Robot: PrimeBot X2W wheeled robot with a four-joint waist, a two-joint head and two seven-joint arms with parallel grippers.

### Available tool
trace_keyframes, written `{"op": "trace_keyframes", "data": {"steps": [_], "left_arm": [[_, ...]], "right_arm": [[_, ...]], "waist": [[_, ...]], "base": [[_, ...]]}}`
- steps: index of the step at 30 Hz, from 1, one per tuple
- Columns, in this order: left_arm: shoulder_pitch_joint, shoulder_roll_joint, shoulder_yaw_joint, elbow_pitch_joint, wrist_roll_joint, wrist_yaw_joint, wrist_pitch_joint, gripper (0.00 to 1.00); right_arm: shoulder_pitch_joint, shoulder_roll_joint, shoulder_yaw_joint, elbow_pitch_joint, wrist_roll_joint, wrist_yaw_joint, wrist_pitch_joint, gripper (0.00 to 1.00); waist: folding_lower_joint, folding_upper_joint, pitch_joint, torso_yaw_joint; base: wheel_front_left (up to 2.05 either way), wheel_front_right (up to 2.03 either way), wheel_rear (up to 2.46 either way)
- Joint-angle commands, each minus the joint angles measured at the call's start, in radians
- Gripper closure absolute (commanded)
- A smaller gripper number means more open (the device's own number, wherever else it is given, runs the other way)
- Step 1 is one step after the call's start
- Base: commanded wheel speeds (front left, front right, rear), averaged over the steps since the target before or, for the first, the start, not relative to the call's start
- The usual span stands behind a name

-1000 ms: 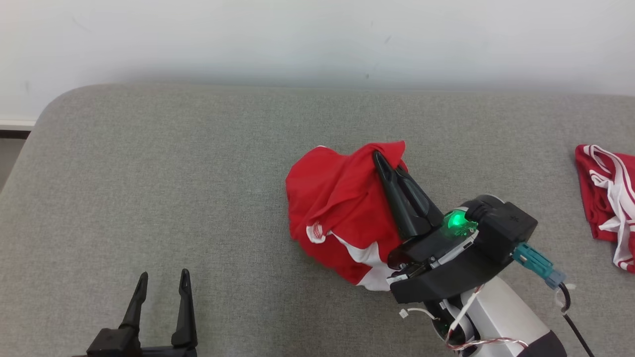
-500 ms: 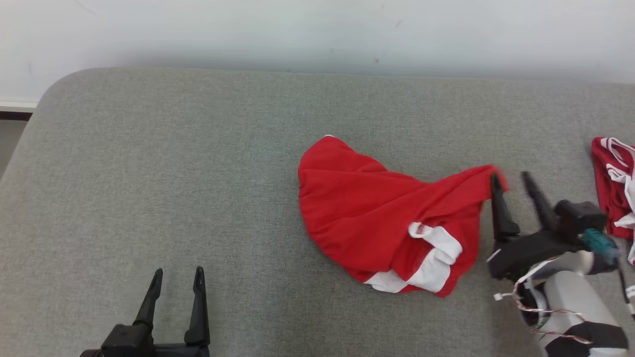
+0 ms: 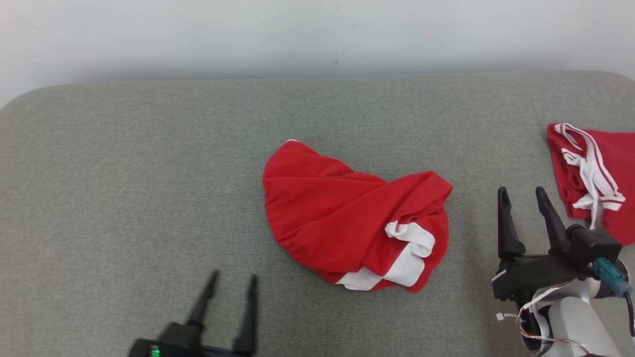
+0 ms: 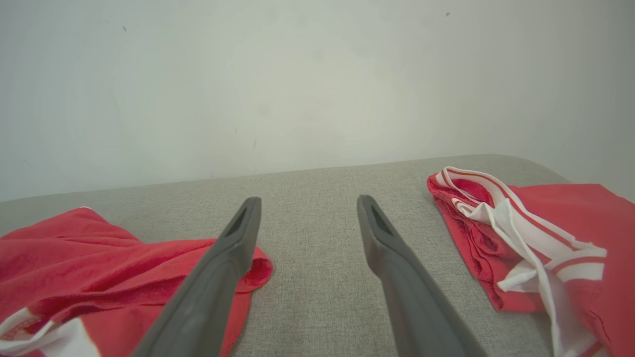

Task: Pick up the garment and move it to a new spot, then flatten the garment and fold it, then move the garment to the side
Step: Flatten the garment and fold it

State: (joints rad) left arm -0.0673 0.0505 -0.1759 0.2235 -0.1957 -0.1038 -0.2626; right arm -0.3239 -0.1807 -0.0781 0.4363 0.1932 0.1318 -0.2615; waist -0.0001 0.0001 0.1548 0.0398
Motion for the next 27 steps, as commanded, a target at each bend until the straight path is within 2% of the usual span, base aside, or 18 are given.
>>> {"op": "trace_keyframes", "data": {"steps": [1,5,10,17,26,27], "left_arm": [[-0.008,0.0,-0.036,0.013,-0.008,-0.007,-0.003,0.0],[-0.023,0.001,-0.178,0.066,-0.034,-0.02,-0.003,0.0],[-0.078,0.001,-0.291,0.153,-0.152,-0.028,-0.003,0.0],[-0.144,0.001,-0.308,0.228,-0.22,-0.027,-0.003,0.0],[-0.194,0.002,-0.298,0.236,-0.271,-0.027,-0.003,0.0],[-0.197,0.002,-0.29,0.235,-0.273,-0.027,-0.003,0.09]], "right_arm": [[0.021,0.008,0.003,-0.016,0.011,-0.003,-0.004,0.0],[0.038,0.011,0.019,-0.052,0.018,-0.003,-0.004,0.0],[0.017,0.0,0.044,-0.095,0.007,-0.003,-0.004,0.0],[0.007,-0.002,0.052,-0.12,0.011,-0.003,-0.004,0.0],[0.016,-0.005,0.037,-0.131,0.018,-0.003,-0.004,0.0],[0.016,-0.002,0.037,-0.133,0.017,-0.003,-0.004,0.0]], "waist": [[0.0001,-0.0001,0.005,-0.025],[0.0001,-0.0001,0.025,-0.054],[0.0001,-0.0001,0.059,-0.099],[0.0001,-0.0001,0.084,-0.141],[0.0001,-0.0001,0.107,-0.167],[0.0001,-0.0001,0.11,-0.169]], "base": [[0.0,0.0,0.0],[0.0,0.0,0.0],[0.0,0.0,0.0],[0.0,0.0,0.0],[0.0,0.0,0.0],[0.0,0.0,0.0]]}}
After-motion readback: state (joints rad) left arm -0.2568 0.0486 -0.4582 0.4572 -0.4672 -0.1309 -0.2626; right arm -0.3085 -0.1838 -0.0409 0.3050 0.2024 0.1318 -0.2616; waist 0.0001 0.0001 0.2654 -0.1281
